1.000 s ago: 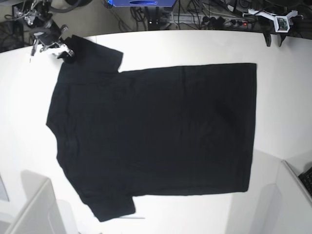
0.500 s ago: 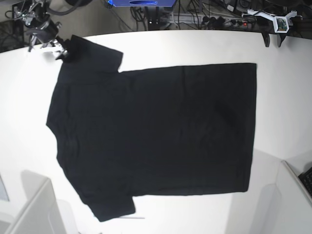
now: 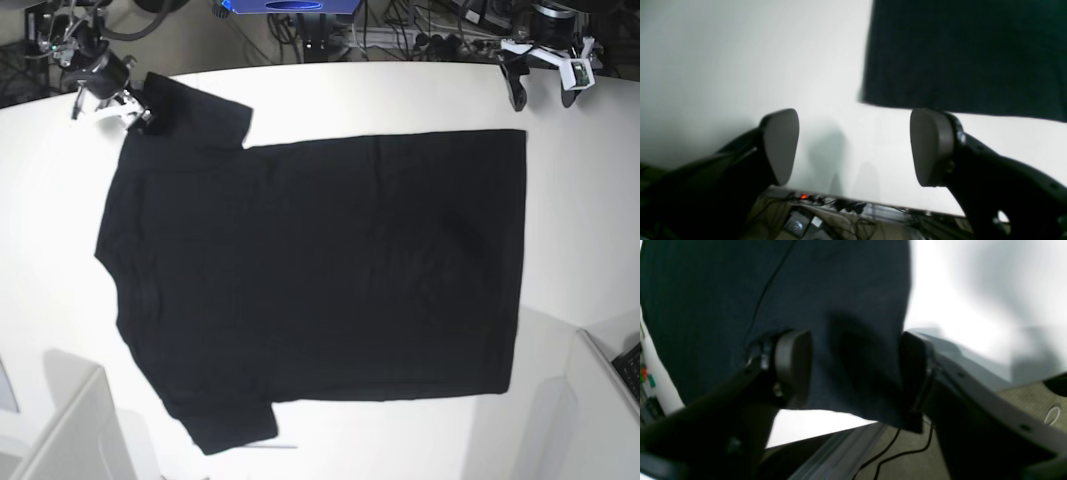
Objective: Fold the T-shirt properly
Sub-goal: 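Move both grippers down to the shoulder corners of the black T-shirt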
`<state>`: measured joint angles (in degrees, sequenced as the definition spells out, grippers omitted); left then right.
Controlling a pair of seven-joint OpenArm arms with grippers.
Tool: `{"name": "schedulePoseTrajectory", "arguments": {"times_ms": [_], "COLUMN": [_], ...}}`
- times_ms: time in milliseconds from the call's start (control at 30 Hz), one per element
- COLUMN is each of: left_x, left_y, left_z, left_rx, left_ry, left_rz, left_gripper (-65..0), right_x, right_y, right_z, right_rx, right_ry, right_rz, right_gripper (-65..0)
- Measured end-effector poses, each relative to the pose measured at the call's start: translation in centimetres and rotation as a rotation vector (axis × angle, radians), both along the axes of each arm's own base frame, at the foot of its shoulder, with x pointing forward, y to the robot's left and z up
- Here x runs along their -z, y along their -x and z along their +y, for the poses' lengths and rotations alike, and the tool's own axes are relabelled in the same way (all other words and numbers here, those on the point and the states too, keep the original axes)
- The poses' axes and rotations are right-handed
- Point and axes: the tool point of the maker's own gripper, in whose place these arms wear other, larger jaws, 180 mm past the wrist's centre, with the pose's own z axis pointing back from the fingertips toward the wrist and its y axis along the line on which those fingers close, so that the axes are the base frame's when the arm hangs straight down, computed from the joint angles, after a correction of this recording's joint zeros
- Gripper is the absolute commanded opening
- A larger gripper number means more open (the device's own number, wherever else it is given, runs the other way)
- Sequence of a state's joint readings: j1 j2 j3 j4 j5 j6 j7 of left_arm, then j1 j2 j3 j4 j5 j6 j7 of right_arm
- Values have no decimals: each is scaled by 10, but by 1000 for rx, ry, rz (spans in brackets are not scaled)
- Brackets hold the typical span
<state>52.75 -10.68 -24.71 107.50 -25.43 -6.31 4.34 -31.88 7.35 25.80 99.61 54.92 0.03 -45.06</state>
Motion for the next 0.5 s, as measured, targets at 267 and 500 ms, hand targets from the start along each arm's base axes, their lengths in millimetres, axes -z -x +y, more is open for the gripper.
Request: {"name": "schedulePoseTrajectory", "arguments": {"times_ms": [267, 500], "left_x": [22, 36], "left_y": [-6, -10], "left_z": [3, 19], "left_rx": [-106, -221], "left_ry": [132, 270], "left_rz": [12, 44], "left_gripper": [-150, -150], "right_x": [8, 18], "right_y": [3, 3], "right_z": [11, 10], "right_rx": [-21, 8], "right_ry": [-31, -80], "right_rz": [22, 28], "right_gripper": [-534, -650]}}
